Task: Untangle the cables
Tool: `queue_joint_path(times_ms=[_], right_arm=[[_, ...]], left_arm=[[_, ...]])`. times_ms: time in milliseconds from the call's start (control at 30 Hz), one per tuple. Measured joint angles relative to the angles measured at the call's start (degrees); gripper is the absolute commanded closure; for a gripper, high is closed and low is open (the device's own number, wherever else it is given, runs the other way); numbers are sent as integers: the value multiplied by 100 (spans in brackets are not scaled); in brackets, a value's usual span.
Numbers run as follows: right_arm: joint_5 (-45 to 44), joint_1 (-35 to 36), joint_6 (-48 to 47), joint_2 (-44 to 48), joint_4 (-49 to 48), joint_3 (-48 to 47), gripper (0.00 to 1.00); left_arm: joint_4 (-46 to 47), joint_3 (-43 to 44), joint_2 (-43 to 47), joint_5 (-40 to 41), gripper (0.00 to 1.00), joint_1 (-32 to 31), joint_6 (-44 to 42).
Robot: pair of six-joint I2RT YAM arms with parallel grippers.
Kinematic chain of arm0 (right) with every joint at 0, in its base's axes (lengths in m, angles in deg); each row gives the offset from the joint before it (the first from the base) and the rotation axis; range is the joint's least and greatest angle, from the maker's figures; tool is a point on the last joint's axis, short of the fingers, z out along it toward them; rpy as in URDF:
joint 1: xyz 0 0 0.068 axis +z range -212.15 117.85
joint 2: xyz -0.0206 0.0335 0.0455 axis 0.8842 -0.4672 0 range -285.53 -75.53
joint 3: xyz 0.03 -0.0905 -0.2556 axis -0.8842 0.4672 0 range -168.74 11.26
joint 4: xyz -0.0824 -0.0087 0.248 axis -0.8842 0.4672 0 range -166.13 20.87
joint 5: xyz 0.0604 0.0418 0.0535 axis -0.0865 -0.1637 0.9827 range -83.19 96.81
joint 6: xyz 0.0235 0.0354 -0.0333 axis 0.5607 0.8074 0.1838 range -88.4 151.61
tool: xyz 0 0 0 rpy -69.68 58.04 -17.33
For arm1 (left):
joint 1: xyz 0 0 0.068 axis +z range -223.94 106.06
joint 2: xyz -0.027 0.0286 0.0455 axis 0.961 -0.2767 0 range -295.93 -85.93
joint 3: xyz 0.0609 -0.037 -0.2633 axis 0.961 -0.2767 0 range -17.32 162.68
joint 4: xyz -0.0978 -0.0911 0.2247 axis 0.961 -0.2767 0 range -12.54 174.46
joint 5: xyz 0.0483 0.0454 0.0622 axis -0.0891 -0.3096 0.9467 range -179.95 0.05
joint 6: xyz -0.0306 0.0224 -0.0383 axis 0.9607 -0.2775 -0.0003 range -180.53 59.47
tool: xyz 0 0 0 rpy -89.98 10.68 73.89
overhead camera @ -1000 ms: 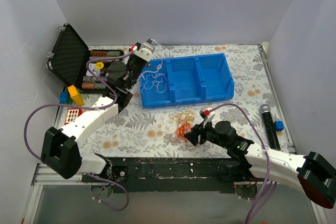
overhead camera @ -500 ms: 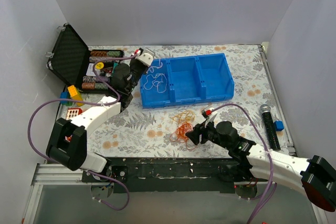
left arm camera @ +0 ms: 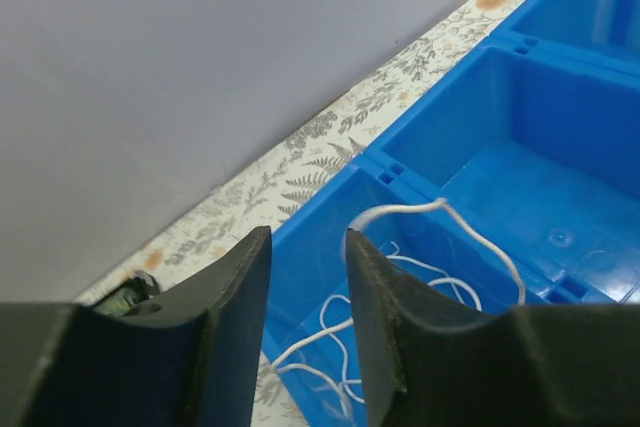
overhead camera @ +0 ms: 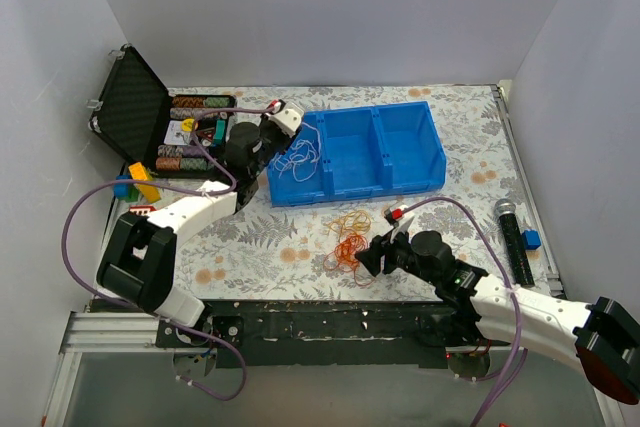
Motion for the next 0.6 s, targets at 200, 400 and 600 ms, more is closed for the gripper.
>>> queue_joint_path(times_ms=[200, 400, 600], right_arm=[[-76, -2, -20, 90, 153, -105, 37], [-149, -2, -46, 227, 181, -221, 37], [-243, -2, -87, 264, 308, -264, 36]], left_arm=[[-192, 103, -378, 470, 62, 0, 20], [-431, 201, -402, 743, 43, 4, 52], [-1220, 376, -31, -151, 15, -2, 116]])
